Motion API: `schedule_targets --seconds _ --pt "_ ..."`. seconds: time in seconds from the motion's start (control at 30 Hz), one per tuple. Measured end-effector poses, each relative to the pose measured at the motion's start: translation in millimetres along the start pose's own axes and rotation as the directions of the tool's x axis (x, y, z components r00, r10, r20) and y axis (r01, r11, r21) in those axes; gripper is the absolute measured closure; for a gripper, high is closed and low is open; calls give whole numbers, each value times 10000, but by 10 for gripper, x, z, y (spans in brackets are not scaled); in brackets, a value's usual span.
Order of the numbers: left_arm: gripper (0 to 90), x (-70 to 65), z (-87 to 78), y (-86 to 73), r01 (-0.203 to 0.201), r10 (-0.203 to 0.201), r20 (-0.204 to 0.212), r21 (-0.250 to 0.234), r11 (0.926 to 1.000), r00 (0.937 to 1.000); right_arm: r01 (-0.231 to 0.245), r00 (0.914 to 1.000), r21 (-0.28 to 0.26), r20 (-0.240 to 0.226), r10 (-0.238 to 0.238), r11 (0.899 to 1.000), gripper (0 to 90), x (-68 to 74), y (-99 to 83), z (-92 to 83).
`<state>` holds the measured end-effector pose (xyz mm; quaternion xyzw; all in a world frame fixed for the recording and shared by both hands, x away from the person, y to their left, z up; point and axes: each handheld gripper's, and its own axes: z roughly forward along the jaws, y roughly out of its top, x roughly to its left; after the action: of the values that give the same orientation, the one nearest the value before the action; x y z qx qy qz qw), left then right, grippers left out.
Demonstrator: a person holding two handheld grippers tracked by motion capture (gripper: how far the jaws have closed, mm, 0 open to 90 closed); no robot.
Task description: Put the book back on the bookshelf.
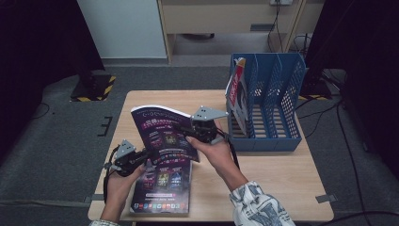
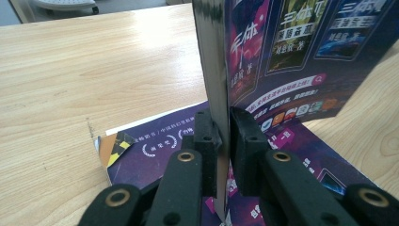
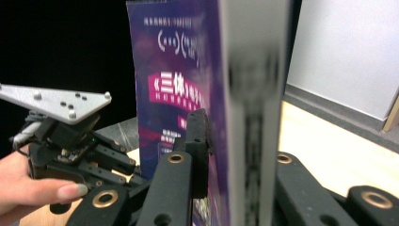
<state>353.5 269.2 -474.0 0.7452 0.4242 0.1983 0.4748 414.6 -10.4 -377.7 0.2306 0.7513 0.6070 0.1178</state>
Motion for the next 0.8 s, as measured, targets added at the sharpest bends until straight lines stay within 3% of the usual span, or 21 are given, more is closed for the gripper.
schedule_targets --seconds 0.2,0.8 --pt "818 -2 1 -4 -19 19 68 -50 10000 10000 193 9998 -126 -2 -193 9997 776 -33 123 -19" --pt "822 7 -9 -14 -2 4 211 -65 10000 9998 641 9966 -7 -510 -641 9979 668 -27 159 26"
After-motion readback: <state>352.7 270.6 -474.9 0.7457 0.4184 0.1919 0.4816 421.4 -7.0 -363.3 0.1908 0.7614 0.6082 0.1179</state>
